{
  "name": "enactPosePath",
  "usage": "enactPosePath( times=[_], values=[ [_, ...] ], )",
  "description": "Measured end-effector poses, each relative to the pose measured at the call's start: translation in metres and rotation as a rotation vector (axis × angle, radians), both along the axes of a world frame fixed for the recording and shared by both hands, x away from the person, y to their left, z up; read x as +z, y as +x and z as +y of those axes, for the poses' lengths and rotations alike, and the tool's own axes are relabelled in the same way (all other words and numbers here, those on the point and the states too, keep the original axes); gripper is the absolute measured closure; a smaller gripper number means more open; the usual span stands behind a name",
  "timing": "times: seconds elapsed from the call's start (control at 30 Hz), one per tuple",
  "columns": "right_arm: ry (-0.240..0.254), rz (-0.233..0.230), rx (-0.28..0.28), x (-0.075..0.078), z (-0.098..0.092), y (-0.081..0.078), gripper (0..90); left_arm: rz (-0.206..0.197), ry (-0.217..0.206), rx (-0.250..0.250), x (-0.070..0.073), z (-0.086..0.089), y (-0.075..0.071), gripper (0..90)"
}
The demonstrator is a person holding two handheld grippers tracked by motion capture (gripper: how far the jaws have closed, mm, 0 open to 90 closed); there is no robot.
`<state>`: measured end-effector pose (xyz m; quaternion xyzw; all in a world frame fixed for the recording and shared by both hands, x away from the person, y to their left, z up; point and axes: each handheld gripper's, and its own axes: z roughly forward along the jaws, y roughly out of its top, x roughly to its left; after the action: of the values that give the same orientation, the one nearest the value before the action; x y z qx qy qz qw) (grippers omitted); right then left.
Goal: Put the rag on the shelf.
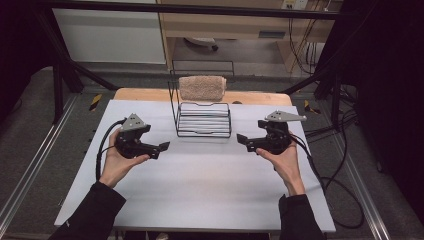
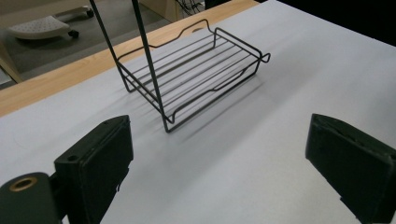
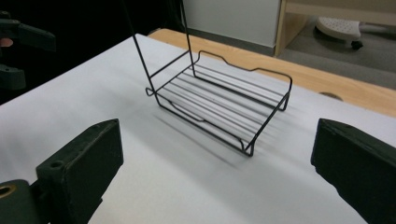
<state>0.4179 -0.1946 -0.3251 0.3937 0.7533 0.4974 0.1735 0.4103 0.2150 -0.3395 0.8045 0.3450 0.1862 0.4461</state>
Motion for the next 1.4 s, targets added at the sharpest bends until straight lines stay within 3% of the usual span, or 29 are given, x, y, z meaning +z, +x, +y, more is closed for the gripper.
enactPosePath(
  times=[0.13,0.53,0.7,0.83,1.1,1.4],
  values=[
    [0.004,0.019,0.010,-0.013,-0.003,-0.006,2.0,0.007,0.015,-0.003,-0.012,0.005,-0.007,7.1],
    [0.002,0.070,0.028,-0.055,-0.023,-0.026,0.5,0.047,-0.023,0.009,-0.050,0.026,-0.026,7.8],
    [0.007,0.101,0.030,-0.074,-0.033,-0.032,0.4,0.057,0.006,0.013,-0.064,0.035,-0.031,8.2],
    [-0.006,0.121,0.024,-0.088,-0.043,-0.038,0.5,0.069,0.003,0.023,-0.074,0.044,-0.036,8.9],
    [-0.038,0.146,0.047,-0.109,-0.060,-0.049,0.5,0.072,0.015,0.027,-0.084,0.052,-0.041,9.5],
    [-0.019,0.163,0.031,-0.122,-0.075,-0.061,0.5,0.079,0.017,0.026,-0.093,0.056,-0.046,10.1]
  ],
)
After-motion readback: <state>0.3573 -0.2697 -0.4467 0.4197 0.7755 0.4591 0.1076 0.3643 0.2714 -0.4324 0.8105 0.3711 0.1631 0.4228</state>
